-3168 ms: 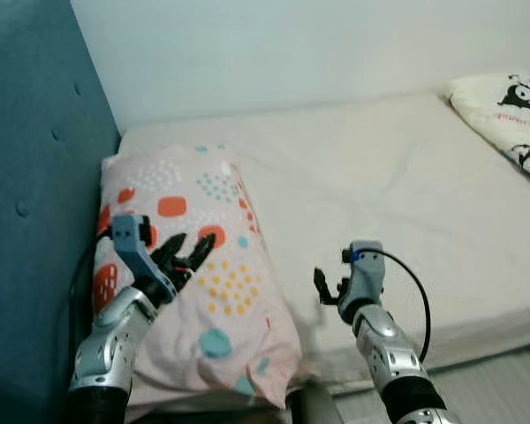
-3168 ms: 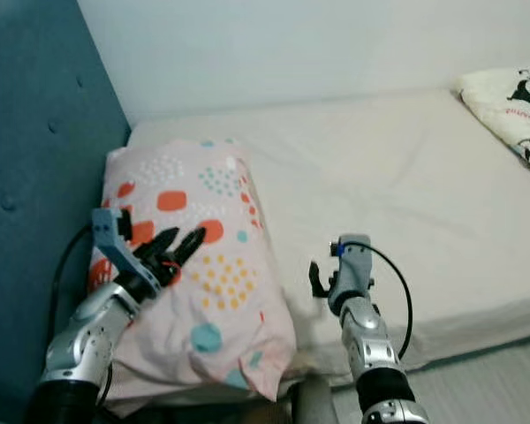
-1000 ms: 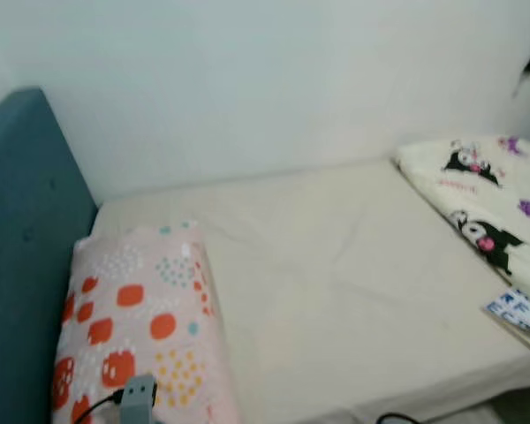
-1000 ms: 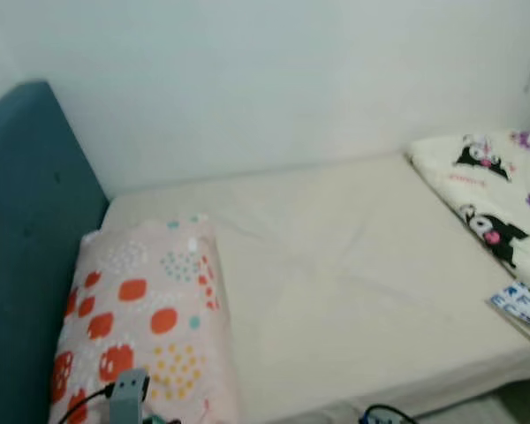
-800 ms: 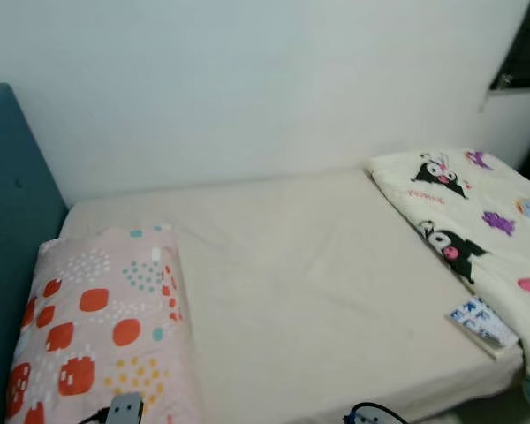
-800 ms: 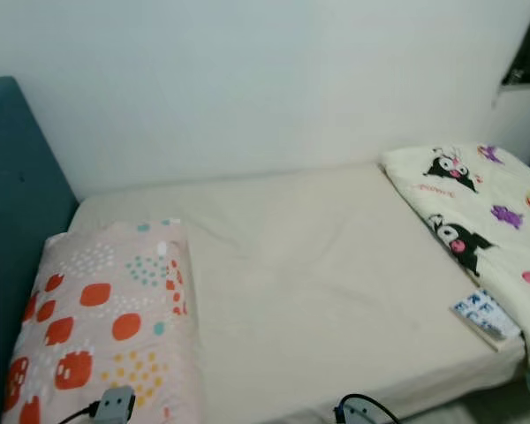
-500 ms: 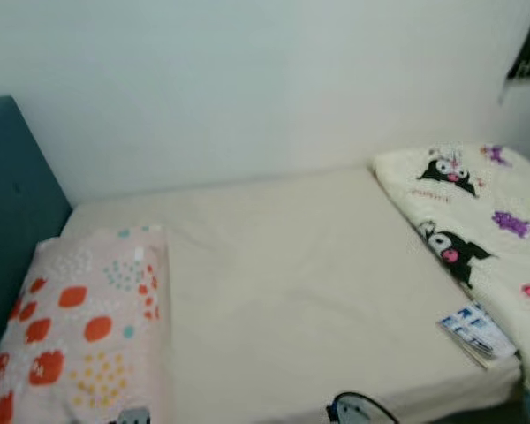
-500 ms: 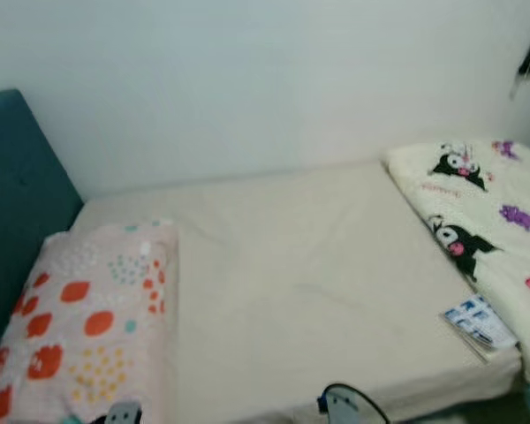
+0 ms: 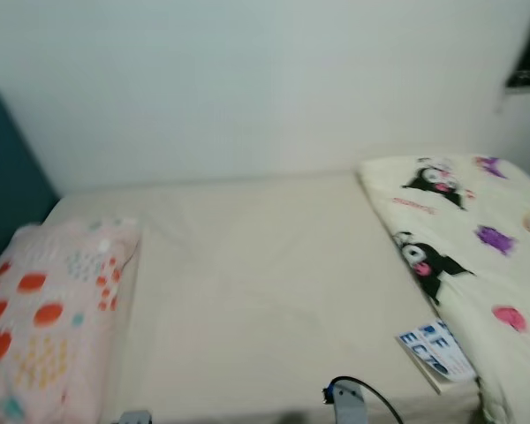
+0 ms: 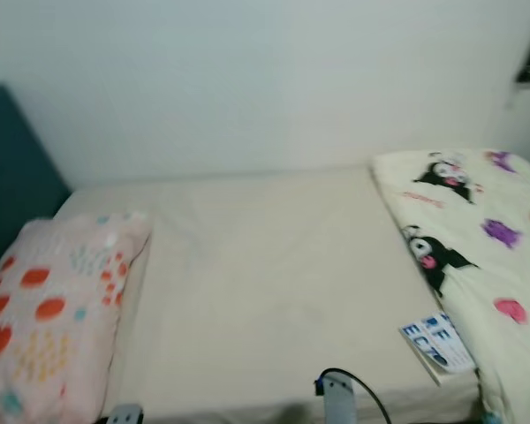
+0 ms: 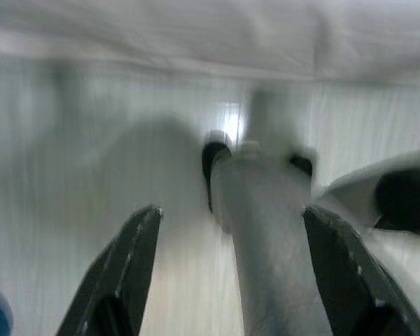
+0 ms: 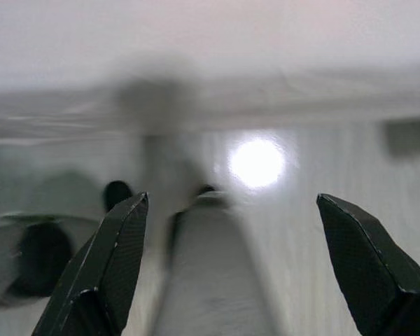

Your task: Clean up the room

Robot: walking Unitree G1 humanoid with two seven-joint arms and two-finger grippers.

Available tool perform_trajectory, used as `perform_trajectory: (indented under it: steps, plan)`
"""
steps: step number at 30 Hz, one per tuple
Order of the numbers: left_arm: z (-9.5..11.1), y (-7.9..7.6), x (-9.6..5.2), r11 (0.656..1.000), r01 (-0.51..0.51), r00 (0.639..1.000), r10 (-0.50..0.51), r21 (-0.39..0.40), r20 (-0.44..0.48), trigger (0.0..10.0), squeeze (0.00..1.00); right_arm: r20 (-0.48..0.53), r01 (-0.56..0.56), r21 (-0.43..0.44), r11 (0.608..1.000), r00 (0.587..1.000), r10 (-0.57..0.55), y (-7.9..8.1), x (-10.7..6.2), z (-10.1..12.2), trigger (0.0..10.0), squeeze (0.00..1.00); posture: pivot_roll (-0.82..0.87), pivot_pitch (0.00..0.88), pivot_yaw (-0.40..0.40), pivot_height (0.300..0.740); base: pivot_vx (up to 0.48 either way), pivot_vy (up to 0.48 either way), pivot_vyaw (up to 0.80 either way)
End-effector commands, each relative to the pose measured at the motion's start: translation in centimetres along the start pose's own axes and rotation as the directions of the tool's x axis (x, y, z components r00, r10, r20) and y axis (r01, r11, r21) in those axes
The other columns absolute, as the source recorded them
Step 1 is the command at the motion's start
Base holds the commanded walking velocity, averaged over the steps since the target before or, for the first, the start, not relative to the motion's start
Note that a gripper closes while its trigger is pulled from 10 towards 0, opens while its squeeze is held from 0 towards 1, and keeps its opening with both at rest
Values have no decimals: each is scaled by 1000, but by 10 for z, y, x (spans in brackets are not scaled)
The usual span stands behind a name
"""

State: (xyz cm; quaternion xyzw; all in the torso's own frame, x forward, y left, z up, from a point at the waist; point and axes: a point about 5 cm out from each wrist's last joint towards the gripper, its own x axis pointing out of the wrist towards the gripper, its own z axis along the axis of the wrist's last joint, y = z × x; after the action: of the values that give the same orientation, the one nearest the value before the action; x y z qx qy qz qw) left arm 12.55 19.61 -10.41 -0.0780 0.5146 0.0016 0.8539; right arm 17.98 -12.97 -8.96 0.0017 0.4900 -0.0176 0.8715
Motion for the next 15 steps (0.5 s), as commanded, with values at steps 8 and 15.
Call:
perform_trajectory:
  steps: [8,15]
  plan:
    - [10,-7,3,1000,20,1000,-20,14,24,10000,0,-2,54,46,997,999,-54,-11,0,-2,10000,0,-82,32,13,740,0,-472,0]
    - [11,-7,3,1000,26,999,-26,17,27,10000,0,-6,69,55,996,998,-69,-19,0,-3,10000,0,-84,32,12,740,0,-472,0]
